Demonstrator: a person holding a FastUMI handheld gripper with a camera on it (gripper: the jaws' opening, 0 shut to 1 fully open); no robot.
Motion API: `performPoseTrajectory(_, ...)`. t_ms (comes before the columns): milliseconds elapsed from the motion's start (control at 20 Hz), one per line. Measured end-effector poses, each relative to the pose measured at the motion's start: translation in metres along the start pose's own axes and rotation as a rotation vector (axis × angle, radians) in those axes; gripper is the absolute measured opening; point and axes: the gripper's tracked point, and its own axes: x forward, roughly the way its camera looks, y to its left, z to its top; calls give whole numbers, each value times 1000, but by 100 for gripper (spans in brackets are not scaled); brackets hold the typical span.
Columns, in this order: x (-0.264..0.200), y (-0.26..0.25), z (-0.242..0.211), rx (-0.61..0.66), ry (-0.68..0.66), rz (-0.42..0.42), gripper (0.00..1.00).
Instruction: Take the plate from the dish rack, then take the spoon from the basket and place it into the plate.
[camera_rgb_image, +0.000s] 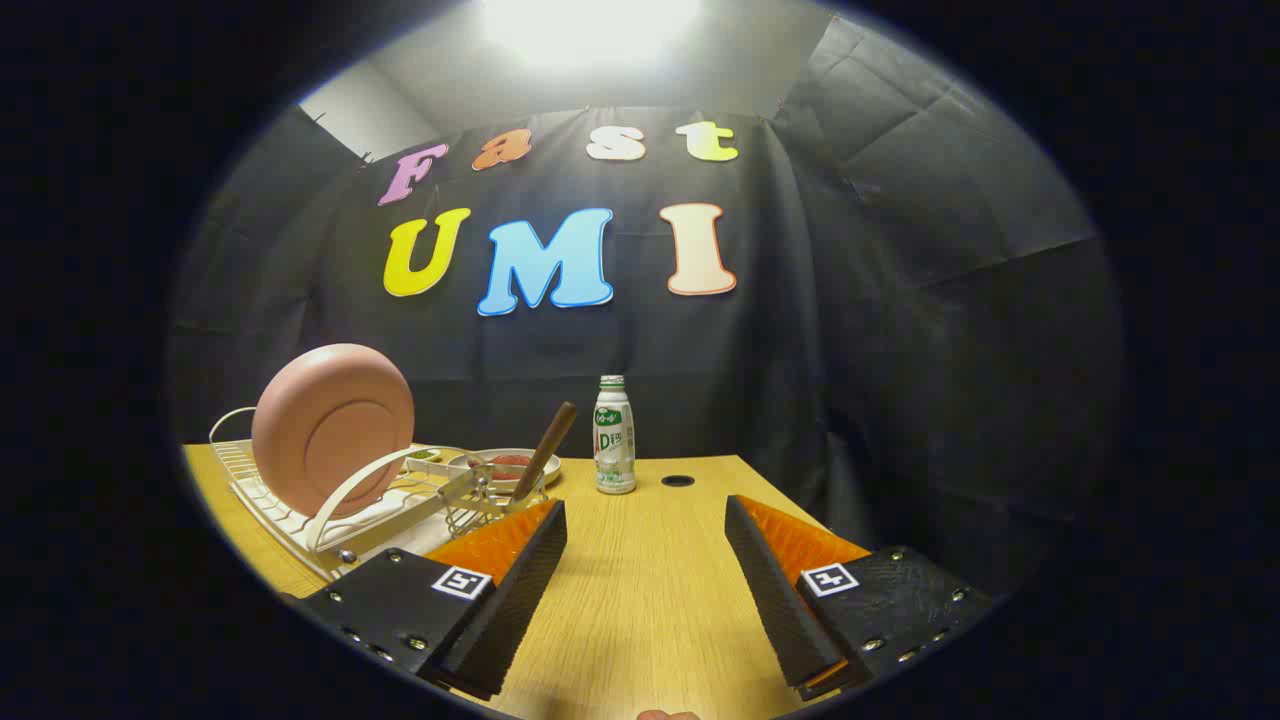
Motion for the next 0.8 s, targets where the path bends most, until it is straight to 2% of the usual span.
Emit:
performPoseTrajectory(150, 20, -1, 34, -25, -87, -20, 97)
performPoseTrajectory(350, 29, -7, 78, -16, -113, -39, 97)
performPoseTrajectory(650, -24, -22, 152, -7, -124, -80, 97)
performPoseTrajectory(800, -60, -13, 173, 7, -104, -63, 97)
